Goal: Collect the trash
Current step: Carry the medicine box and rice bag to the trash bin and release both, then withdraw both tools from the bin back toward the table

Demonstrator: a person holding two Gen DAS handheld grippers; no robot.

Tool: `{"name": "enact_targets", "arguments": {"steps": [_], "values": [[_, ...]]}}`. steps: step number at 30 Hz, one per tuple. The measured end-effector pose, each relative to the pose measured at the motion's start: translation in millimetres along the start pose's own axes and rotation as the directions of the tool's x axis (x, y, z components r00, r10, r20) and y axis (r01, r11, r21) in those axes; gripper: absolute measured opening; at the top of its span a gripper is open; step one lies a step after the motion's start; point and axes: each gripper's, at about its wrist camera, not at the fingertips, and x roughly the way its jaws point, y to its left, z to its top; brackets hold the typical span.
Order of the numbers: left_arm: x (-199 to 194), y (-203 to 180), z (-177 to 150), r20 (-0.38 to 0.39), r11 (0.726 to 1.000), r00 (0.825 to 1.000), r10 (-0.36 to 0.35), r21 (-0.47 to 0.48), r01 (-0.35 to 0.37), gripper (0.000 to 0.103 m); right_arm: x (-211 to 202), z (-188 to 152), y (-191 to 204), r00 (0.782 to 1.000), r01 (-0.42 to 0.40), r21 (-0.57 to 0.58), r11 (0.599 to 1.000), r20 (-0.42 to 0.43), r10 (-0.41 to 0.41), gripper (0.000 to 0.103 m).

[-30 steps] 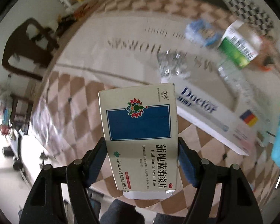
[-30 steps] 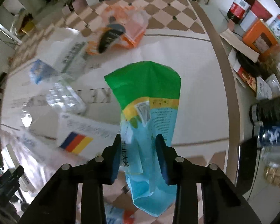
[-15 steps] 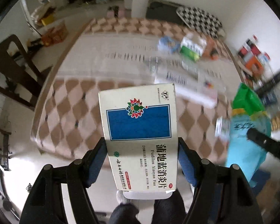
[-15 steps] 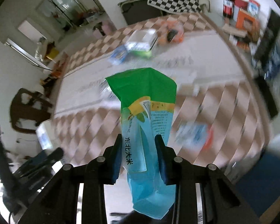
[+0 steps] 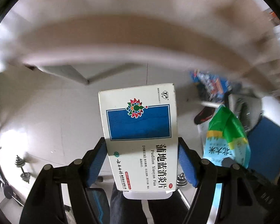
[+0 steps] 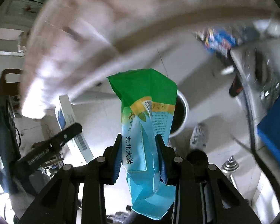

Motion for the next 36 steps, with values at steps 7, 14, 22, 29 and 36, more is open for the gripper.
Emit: {"name": "enact_targets", "arguments": {"steps": [7,14,22,29,36], "values": [[166.7,-2.3,20.8,-0.175,0.997,0.982,-0.065,0.02,0.07,0.072,170.7,7.6,-82.7,0.993,0.021,0.131,0.991,-0.117,-0.006,0.035],[218.2,7.7,28.5,-0.237,0.995,0.967,-0.095,-0.004,0.097,0.094,281.8,34.1,-129.6,0.982,-0.021,0.193,0.981,-0.182,0.057,0.04],[187.2,28.6,4.6,-0.084,0.996,0.993,0.084,-0.005,-0.085,0.103,298.7,39.6,-115.4,0.984,0.013,0.072,0.997,-0.18,0.0,0.103],[156.7,19.2,-19.5,-0.028,0.982,0.982,0.187,0.039,-0.186,0.103,288.2,24.8,-92.2,0.954,0.258,-0.112,0.96,-0.127,-0.271,0.103],[127.4,13.0,-28.8,-0.015,0.982,0.982,0.186,0.031,-0.186,0.103,244.1,15.8,-78.1,0.93,0.34,-0.154,0.928,-0.092,-0.356,0.103]]}}
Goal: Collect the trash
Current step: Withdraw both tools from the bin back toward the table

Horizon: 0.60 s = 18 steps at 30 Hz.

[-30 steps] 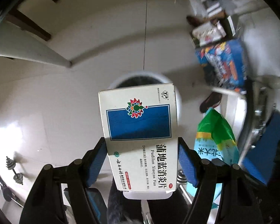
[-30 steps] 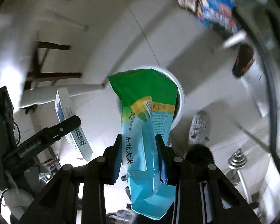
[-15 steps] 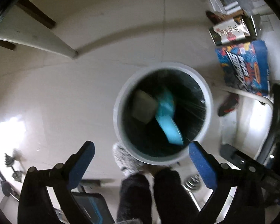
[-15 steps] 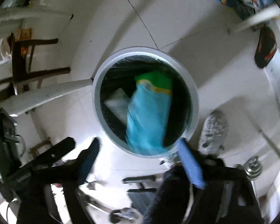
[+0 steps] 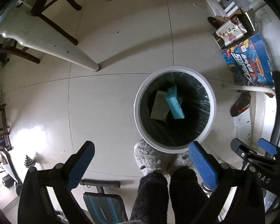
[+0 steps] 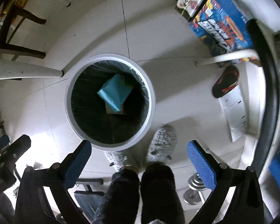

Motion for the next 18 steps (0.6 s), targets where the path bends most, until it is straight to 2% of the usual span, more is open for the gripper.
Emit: {"name": "enact_targets", "arguments": {"steps": [8,18], "values": [[-58.3,1.7,-18.3,0.012,0.999,1.0,-0.016,-0.031,0.016,0.103,-78.0,-18.3,4.9,0.999,0.025,-0.045,0.999,0.035,-0.024,0.103],[-172.9,10.8,-50.3,0.036,0.998,0.999,-0.033,-0.049,0.035,0.103,-205.9,-52.8,23.1,0.998,-0.015,-0.079,0.997,0.064,0.02,0.103]]}}
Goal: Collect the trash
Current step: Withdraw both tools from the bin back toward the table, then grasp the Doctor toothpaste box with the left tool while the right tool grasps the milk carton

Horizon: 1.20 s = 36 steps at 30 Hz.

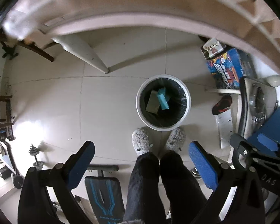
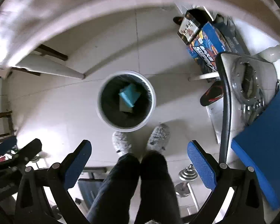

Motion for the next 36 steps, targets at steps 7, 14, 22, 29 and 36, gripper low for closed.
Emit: {"name": "enact_targets", "arguments": {"steps": [7,14,22,29,36], "values": [[-83.9,10.5,5.3,0.082,1.0,0.997,0.012,-0.024,-0.01,0.103,-99.6,-1.5,10.8,0.998,-0.046,0.073,0.996,0.054,0.042,0.103],[-134.8,-13.7,54.5,0.188,0.999,0.982,0.034,-0.043,-0.027,0.103,-195.4,46.9,-20.4,0.984,-0.081,0.218,0.973,0.171,0.043,0.103],[-118.3,-73.2,130.9,0.168,0.995,0.983,0.077,-0.068,-0.066,0.103,-228.7,180.8,-55.8,0.951,0.277,-0.08,0.958,0.169,-0.261,0.103],[-89.3,-118.0,192.7,0.07,0.988,0.994,0.085,-0.136,-0.074,0.103,-175.7,266.2,-63.4,0.906,0.397,-0.506,0.766,0.082,-0.415,0.103],[-75.3,-133.2,222.3,-0.017,0.974,0.999,0.052,-0.218,-0.054,0.103,-145.0,302.6,-70.8,0.952,0.191,-0.62,0.761,-0.073,-0.298,0.082]]}}
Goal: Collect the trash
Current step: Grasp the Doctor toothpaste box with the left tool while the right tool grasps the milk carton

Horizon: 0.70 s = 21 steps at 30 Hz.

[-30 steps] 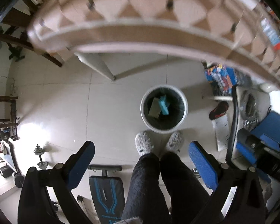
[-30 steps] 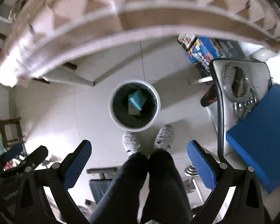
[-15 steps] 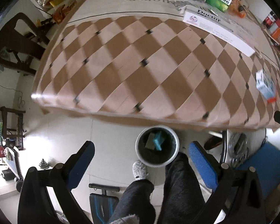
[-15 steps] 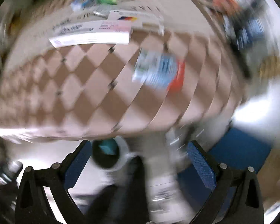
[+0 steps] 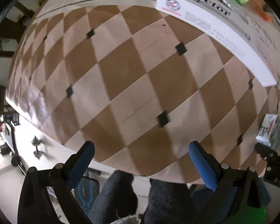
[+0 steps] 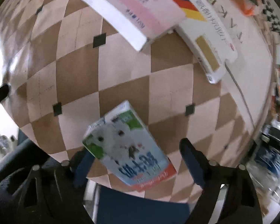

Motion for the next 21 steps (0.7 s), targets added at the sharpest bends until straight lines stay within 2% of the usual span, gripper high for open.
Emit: {"name": "enact_targets", "arguments": {"steps": [1,2,4,7,10,11,12,15,17,18,20,21], "values": [[-2.0,-3.1,5.5,-0.01,1.0,1.0,-0.016,-0.017,0.015,0.103,-1.3,1.3,-4.5,0.998,-0.058,0.007,0.998,-0.003,0.058,0.067],[-5.5,-3.5,11.4,-0.016,0.999,0.999,-0.036,-0.038,0.035,0.103,-3.4,2.2,-14.3,0.992,-0.123,0.044,0.991,-0.014,0.124,0.067],[-15.6,-5.1,25.8,-0.012,0.992,0.996,-0.089,-0.09,0.088,0.103,-10.3,3.6,-31.3,0.99,-0.141,0.097,0.985,0.0,0.142,0.067],[-27.1,-11.0,58.0,-0.001,0.968,0.986,-0.165,-0.19,0.162,0.102,-25.5,6.6,-80.7,0.971,-0.238,0.284,0.929,0.076,0.226,0.067],[-27.2,-14.8,90.9,-0.015,0.919,0.965,-0.264,-0.308,0.246,0.102,-32.5,5.8,-136.5,0.973,-0.228,0.494,0.839,0.153,0.175,0.067],[-25.4,-17.4,101.3,-0.02,0.9,0.956,-0.292,-0.343,0.268,0.102,-30.3,4.5,-156.3,0.97,-0.242,0.571,0.785,0.167,0.178,0.067],[-23.3,-20.7,112.1,-0.022,0.884,0.95,-0.311,-0.375,0.281,0.102,-28.1,3.5,-167.6,0.967,-0.253,0.615,0.747,0.179,0.181,0.067],[-14.6,-28.8,135.3,-0.035,0.864,0.95,-0.309,-0.429,0.265,0.098,-22.0,3.5,-196.6,0.96,-0.28,0.704,0.653,0.202,0.195,0.067],[-9.9,-32.4,142.3,-0.056,0.875,0.963,-0.265,-0.435,0.215,0.066,-19.3,4.6,-207.2,0.957,-0.288,0.728,0.622,0.2,0.209,0.068],[-9.8,-32.1,143.4,-0.062,0.883,0.969,-0.239,-0.429,0.19,0.063,-17.6,6.0,-212.9,0.954,-0.296,0.732,0.614,0.194,0.229,0.068],[-14.2,-33.8,144.9,-0.048,0.899,0.972,-0.23,-0.394,0.193,0.058,-15.9,3.7,-220.2,0.945,-0.321,0.729,0.605,0.203,0.256,0.07],[-17.6,-33.8,142.0,-0.044,0.924,0.978,-0.203,-0.34,0.176,0.057,-13.4,0.6,-223.9,0.944,-0.324,0.724,0.61,0.204,0.259,0.07]]}}
